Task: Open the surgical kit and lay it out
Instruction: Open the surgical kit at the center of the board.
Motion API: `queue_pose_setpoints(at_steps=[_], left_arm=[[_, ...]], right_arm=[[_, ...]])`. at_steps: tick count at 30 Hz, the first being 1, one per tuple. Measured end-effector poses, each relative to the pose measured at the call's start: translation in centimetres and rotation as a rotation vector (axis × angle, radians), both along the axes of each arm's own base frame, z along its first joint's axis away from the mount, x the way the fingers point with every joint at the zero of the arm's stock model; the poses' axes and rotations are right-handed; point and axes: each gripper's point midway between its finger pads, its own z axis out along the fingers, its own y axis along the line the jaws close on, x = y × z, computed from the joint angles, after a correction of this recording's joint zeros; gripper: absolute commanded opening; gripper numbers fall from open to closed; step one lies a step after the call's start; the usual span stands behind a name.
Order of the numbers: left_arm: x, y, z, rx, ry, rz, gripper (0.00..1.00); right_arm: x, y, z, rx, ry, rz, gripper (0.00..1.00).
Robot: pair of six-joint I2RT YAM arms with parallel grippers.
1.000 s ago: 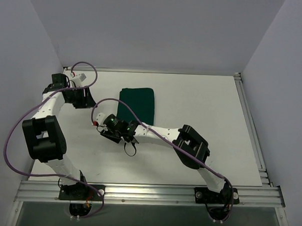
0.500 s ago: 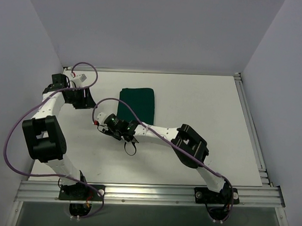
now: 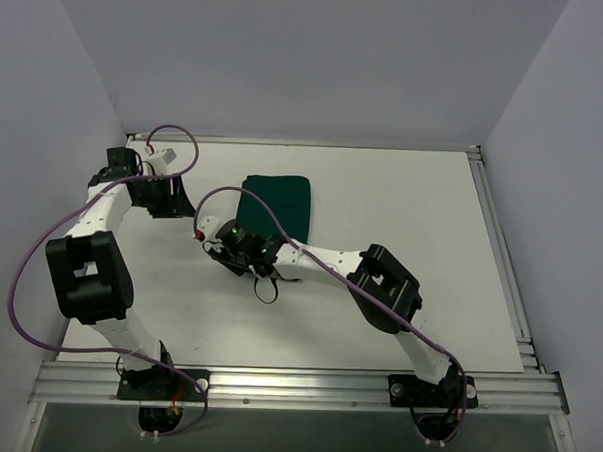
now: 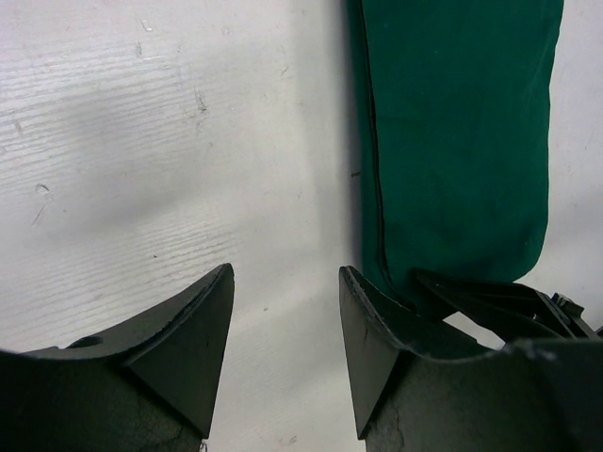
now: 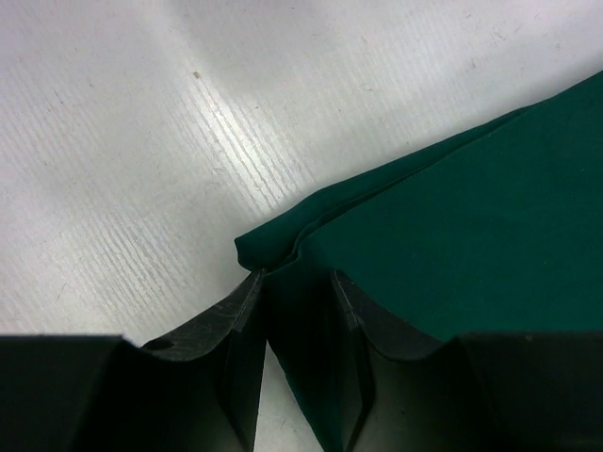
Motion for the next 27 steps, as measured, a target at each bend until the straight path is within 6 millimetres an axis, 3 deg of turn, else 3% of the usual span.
queue_pose_setpoints(at_steps=[7,9,14,21,24,27], left_arm=[[0.0,-0.4,0.0,0.001,0.000,-0.010,0.57],[0.0,-0.5,0.0,0.001,0.000,-0.013,0.57],[0.0,-0.8,0.0,0.003,0.001,-0.019,0.57],[-0.4,-1.3,-0.2,0.018,0.003,-0.052,0.54],[-0.7,-2.0,-0.2,0.037,-0.006,-0.097,0.54],[-1.1,-3.6,0.2,0.083,-0.040,-0.178,0.55]], right_arm=[[0.2,-0.5,0.8,0.035,0.007,-0.012,0.31],[0.5,-0.5,1.2,0.046,0.003,-0.018,0.27],[1.2,-1.0,1.8,0.072,0.001,-0.037,0.00],[2.3,-1.9,2.0,0.109,0.003,-0.108,0.00],[3.1,-4.2,2.6,0.152,0.003,-0.218,0.00],[4.3,-9.4,3.8,0.229,0.004,-0.416,0.00]])
